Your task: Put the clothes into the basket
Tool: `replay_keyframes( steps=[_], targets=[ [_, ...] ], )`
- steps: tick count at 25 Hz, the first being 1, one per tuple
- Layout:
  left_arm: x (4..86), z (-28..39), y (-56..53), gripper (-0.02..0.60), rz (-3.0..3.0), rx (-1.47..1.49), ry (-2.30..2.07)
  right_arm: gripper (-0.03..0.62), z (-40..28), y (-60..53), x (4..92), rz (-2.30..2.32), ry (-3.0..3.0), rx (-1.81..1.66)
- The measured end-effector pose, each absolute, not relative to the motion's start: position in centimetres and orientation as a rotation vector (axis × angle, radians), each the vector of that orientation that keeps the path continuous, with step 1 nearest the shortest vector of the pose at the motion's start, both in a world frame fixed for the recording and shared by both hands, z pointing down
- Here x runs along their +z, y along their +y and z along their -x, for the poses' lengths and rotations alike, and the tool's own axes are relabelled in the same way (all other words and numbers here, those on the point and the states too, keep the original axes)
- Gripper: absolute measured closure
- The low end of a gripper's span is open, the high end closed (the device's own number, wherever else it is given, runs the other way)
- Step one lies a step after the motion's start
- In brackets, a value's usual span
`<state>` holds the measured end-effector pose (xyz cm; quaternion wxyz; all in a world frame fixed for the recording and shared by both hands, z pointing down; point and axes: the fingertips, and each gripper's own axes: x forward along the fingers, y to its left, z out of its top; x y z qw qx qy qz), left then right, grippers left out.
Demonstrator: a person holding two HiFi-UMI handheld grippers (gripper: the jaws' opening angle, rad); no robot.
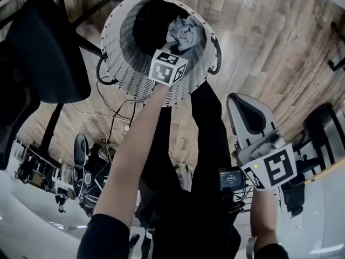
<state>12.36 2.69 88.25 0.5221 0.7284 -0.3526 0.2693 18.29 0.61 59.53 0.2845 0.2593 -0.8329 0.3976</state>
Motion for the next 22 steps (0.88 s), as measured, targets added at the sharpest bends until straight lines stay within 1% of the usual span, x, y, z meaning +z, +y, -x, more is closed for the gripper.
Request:
replay_keyframes(
  steps=[5,12,22],
  targets=[
    [92.2,-12.0,2.4,0.534,-1.736,0.688,-0.837,0.577,-17.4,1.6,61.5,-0.662,-2.234,1.091],
    [95.9,-11.9,3.2,0.535,-1.699,0.662,-0.829,0.577,-16.4,2.8,63.6,-0.623,-2.246,1.109],
    [97.9,-12.8,4.6,0.53,-1.657,0.702,-0.802,0.577,-17.5,3.7,64.4,-0.619,-2.229,1.123]
  ],
)
